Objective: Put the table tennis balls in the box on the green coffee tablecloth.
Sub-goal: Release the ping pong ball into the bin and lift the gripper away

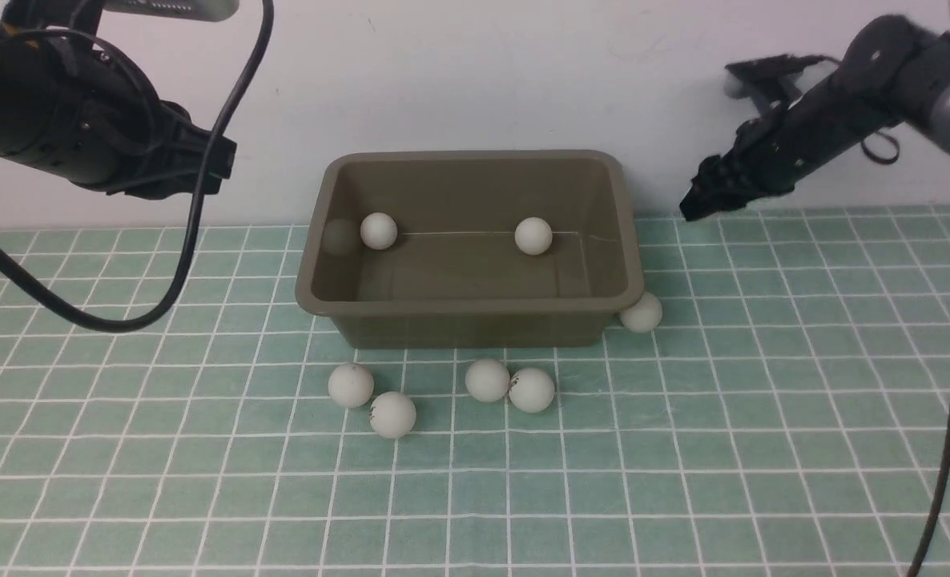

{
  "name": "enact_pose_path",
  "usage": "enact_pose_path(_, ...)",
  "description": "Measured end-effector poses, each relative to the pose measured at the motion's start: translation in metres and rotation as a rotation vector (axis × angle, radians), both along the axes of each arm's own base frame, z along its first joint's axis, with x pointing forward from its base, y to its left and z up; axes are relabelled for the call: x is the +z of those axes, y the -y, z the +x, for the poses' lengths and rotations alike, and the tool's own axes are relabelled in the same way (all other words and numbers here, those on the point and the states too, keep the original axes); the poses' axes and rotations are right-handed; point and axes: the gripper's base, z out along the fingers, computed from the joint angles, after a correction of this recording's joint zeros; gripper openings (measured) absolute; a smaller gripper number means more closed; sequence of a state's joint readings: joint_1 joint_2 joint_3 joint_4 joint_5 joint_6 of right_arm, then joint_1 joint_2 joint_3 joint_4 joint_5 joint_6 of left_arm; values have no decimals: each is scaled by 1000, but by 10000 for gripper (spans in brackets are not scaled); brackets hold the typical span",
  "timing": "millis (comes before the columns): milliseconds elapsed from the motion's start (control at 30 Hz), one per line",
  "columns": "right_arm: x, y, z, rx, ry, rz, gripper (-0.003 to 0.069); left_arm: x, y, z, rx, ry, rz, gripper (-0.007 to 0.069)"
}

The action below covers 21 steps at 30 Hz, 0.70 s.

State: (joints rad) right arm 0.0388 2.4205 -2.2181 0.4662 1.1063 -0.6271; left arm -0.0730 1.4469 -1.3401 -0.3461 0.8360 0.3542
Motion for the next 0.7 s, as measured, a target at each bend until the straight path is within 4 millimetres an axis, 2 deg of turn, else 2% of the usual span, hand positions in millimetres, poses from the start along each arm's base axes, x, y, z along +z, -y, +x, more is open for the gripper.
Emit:
enact_pose_path(133,40,-4,-5,59,41,80,358,0,0,0,1,3,0,72)
enact_pose_path(200,63,-19,-7,112,89,229,358,0,0,0,2,6,0,72)
enact_pose_path(300,71,-34,-10,140,96,335,358,0,0,0,2,6,0,72)
enact_pose_path(467,69,-58,-13,181,80,349,358,0,0,0,2,6,0,72)
enact_pose_path(533,57,-79,-16,220,53,296,358,0,0,0,2,6,0,72)
enact_pose_path(700,27,-118,-25,314,4,148,361,0,0,1,2,4,0,72)
